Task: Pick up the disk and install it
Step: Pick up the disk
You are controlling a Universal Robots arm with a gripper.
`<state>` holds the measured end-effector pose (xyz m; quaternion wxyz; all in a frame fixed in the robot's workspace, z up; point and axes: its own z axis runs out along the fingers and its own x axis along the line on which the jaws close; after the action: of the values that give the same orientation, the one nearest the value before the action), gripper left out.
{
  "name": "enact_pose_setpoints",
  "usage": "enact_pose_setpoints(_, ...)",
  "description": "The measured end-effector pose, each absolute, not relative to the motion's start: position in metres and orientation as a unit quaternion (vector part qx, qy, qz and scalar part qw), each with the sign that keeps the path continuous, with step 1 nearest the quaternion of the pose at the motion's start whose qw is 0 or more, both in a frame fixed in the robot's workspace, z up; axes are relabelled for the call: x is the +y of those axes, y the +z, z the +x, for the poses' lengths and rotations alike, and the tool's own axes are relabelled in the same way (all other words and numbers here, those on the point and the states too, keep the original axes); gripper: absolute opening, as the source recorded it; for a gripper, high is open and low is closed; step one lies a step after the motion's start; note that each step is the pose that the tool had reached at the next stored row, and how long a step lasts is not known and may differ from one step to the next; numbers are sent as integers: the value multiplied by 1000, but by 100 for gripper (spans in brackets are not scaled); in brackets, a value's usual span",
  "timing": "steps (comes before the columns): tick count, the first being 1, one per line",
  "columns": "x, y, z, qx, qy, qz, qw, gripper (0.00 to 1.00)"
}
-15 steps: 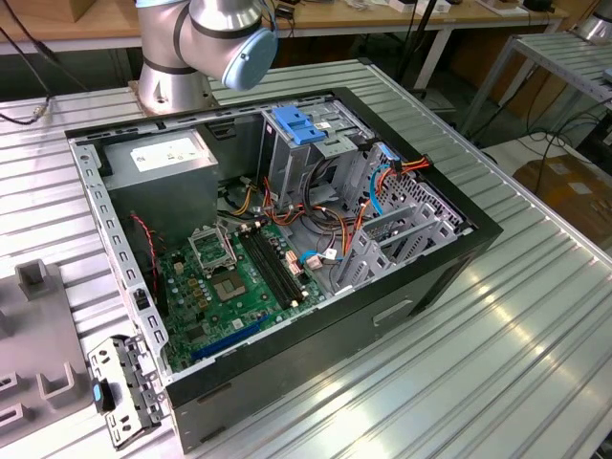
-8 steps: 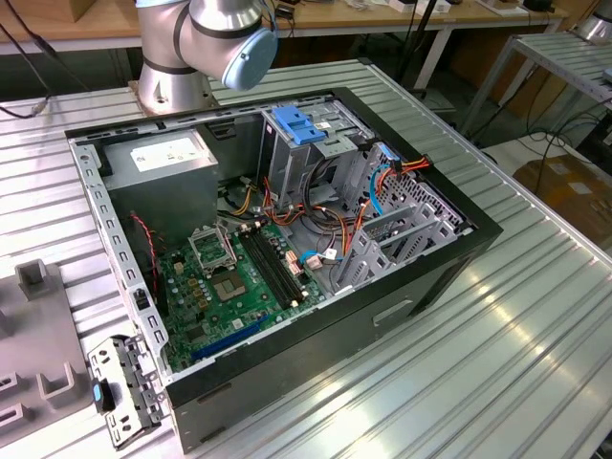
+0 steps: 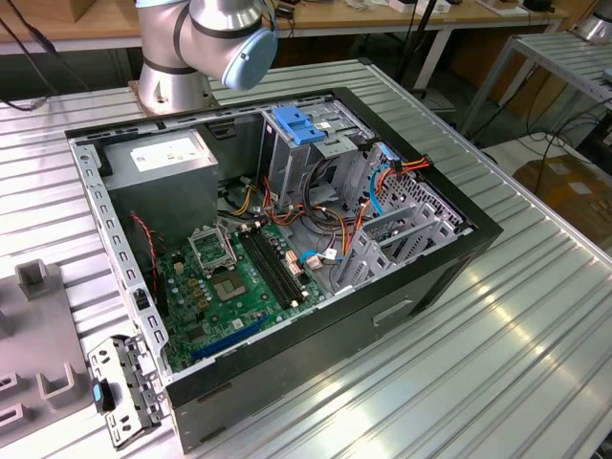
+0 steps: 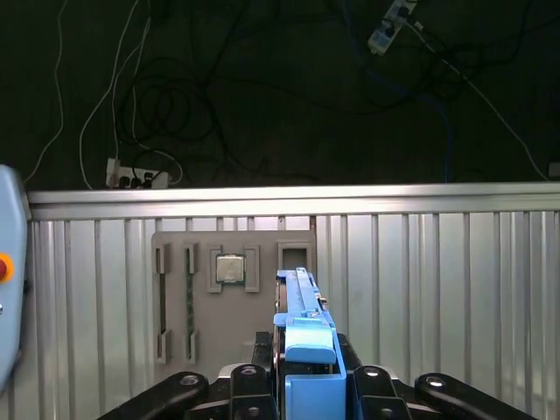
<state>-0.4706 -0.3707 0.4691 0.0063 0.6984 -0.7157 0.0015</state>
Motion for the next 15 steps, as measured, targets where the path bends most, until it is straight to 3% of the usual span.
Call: enact_pose_setpoints(15,-371,496,-471,-716,2,698,7,37)
